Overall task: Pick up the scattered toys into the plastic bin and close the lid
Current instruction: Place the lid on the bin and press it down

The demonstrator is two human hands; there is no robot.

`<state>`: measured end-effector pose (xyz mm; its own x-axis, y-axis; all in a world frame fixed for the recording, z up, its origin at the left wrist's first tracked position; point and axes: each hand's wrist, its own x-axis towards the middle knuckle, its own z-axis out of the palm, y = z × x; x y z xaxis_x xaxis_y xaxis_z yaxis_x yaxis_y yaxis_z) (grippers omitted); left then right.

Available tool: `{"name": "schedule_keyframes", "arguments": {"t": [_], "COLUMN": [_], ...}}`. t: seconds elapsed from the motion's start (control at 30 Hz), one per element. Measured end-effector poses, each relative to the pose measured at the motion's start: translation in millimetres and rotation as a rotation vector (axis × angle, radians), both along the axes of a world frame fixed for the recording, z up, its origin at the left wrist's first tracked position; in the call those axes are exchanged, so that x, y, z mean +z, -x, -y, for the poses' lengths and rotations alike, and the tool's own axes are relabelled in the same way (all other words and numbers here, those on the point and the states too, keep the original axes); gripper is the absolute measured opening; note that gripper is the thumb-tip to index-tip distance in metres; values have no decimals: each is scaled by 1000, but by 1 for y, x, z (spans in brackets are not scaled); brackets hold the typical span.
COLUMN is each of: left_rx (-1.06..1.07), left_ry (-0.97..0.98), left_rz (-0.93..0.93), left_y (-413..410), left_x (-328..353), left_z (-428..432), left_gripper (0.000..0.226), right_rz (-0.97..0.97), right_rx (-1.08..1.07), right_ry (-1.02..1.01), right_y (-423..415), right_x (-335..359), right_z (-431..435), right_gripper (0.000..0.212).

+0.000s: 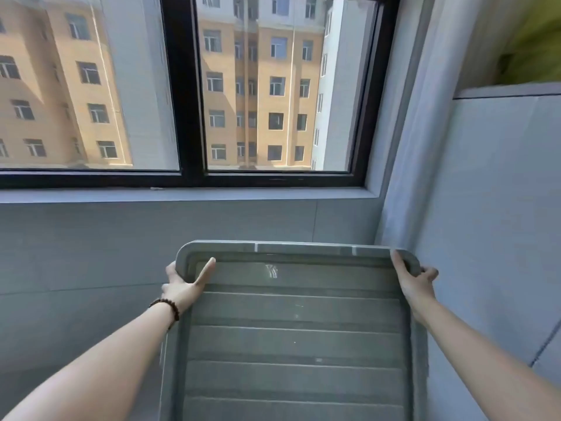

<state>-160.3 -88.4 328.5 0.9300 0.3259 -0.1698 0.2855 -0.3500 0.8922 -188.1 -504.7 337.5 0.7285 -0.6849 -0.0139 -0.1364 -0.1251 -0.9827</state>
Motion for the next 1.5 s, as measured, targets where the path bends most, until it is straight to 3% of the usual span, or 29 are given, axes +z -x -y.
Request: {"name": "schedule_keyframes", "arguments": {"t": [0.27, 0.4, 0.47, 0.53, 0.63, 0.77, 0.9, 0.97, 1.03, 1.1, 1.27, 1.5], "left_rx": [-17, -29, -66, -109, -174, -82, -30, -37, -1, 27, 61, 61], "left_ry": [-82, -4, -3, -100, -281, -308, -160, -102, -95, -106, -81, -108], "left_rz": [-122, -109, -107, -155, -328, -445, -465, -383, -349, -342, -336, -363], "left_y": [-82, -108, -109, -102, -79, -45, -23, -16, -15, -18, -30, -41], "left_x": [-79, -104, -122, -141, -170, -190, -214, -220, -222, -223, -228, -233], "left_z": [20, 16, 16, 18, 14, -3, -29, -32, -32, -30, -28, -23], "left_gripper": [134, 135, 138, 143, 144, 126, 109, 87, 61, 56, 55, 59], "right_rz": [-202, -236, -269, -313, -368, -444, -524, -558, -526, -502, -484, -484], "right_rx": [43, 227, 271, 294, 302, 299, 224, 294, 327, 320, 281, 273], "right_ry": [-24, -35, -47, -56, 7, -6, -105, -148, -171, -138, -90, -10], "right_y": [-78, -100, -101, -90, -54, -5, 40, 49, 49, 45, 34, 11], "right_x": [-101, -113, -128, -146, -169, -187, -211, -215, -211, -209, -217, -230], "right_z": [20, 19, 23, 25, 22, 27, 30, 26, 17, 9, 10, 12], "right_gripper": [94, 72, 94, 106, 91, 98, 110, 115, 102, 95, 121, 57]}}
